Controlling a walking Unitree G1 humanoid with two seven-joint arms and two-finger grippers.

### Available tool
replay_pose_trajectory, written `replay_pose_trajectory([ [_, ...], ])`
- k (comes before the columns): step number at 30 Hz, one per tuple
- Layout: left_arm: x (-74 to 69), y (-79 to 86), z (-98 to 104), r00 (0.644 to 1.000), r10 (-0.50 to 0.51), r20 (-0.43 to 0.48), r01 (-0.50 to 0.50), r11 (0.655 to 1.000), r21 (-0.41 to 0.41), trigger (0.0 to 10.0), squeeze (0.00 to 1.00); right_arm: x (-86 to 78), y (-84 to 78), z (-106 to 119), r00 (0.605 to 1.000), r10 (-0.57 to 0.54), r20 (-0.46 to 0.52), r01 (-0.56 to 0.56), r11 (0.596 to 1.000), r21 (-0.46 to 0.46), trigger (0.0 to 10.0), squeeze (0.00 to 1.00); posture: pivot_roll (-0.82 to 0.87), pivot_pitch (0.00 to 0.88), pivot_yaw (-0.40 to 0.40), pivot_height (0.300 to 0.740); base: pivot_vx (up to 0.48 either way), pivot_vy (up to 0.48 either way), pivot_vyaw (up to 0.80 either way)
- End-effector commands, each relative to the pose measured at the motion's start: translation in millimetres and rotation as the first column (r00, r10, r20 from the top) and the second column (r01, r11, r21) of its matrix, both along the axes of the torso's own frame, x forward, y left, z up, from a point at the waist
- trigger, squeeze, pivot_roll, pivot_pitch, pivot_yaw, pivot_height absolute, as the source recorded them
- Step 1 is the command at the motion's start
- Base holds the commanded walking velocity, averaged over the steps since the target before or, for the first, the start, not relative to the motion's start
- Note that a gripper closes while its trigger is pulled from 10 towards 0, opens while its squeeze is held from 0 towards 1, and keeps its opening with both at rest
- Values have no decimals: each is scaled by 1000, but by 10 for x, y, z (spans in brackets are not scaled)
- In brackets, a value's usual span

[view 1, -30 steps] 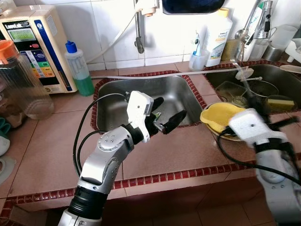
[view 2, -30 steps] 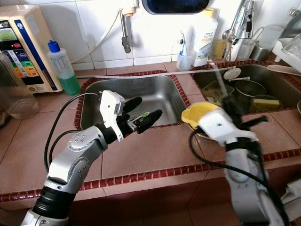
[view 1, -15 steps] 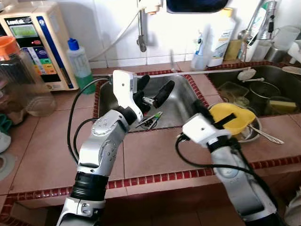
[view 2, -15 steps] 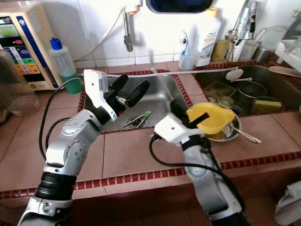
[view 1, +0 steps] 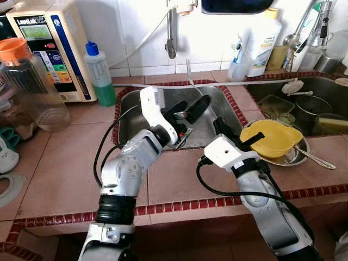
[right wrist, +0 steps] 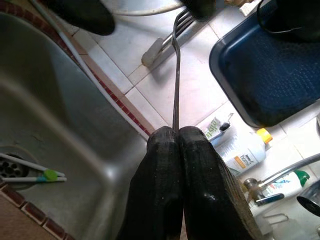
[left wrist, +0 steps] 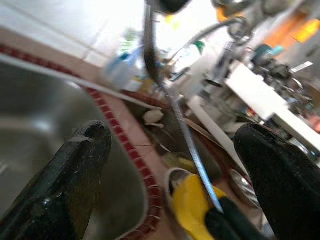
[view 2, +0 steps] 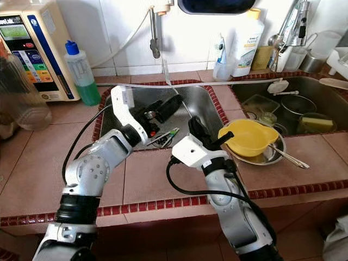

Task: Kitchen organization

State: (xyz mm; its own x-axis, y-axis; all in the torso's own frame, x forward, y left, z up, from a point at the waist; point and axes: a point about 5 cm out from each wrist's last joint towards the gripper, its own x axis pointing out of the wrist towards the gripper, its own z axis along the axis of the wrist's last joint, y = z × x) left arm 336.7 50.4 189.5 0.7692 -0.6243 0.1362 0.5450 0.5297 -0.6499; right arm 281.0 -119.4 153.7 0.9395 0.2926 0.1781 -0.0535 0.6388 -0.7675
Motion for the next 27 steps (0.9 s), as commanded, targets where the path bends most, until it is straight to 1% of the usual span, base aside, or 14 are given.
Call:
replay_pose_trajectory([
  [1, 14, -239, 181, 999, -44, 19, 46, 997, -55, 10000, 0, -33, 31, 47, 999, 23, 23, -23, 1000, 6, 0, 0, 51, 0, 36, 740, 0, 0, 0],
  [3, 20, -256, 182, 999, -46, 8, 47, 997, -67, 10000, 0, -42, 35, 54, 999, 26, 26, -26, 1000, 9, 0, 0, 45, 0, 37, 740, 0, 0, 0],
  [8, 26, -289, 151, 999, -53, -5, 52, 997, -64, 10000, 0, -115, 56, 102, 997, 56, 44, -57, 998, 34, 0, 0, 38, 0, 41, 740, 0, 0, 0],
  [9, 36, -280, 135, 999, -47, -23, 46, 997, -69, 10000, 0, -190, 59, 83, 996, 87, 31, -88, 995, 43, 0, 0, 36, 0, 42, 740, 0, 0, 0],
  [11, 38, -278, 132, 999, -46, -26, 44, 997, -70, 10000, 0, -202, 59, 80, 995, 91, 29, -92, 995, 44, 0, 0, 36, 0, 42, 740, 0, 0, 0],
  [13, 49, -267, 127, 999, -42, -32, 39, 997, -73, 10000, 0, -246, 69, 45, 993, 122, -8, -121, 990, 75, 0, 0, 37, 0, 42, 740, 0, 0, 0],
  [17, 63, -256, 130, 999, -37, -38, 33, 996, -82, 10000, 0, -310, 64, -30, 987, 150, -56, -146, 986, 79, 0, 0, 34, 0, 42, 740, 0, 0, 0],
  [21, 62, -250, 142, 999, -37, -35, 34, 996, -83, 10000, 0, -302, -4, -30, 992, 109, -61, -104, 990, 91, 0, 0, 33, 0, 42, 740, 0, 0, 0],
  [24, 62, -234, 124, 999, -34, -37, 31, 996, -78, 10000, 0, -280, -22, 0, 993, 101, -54, -94, 990, 107, 0, 0, 35, 0, 43, 740, 0, 0, 0],
  [27, 67, -234, 102, 998, -31, -54, 26, 996, -86, 10000, 0, -277, 23, 24, 991, 126, -47, -119, 985, 124, 0, 0, 35, 0, 43, 740, 0, 0, 0],
])
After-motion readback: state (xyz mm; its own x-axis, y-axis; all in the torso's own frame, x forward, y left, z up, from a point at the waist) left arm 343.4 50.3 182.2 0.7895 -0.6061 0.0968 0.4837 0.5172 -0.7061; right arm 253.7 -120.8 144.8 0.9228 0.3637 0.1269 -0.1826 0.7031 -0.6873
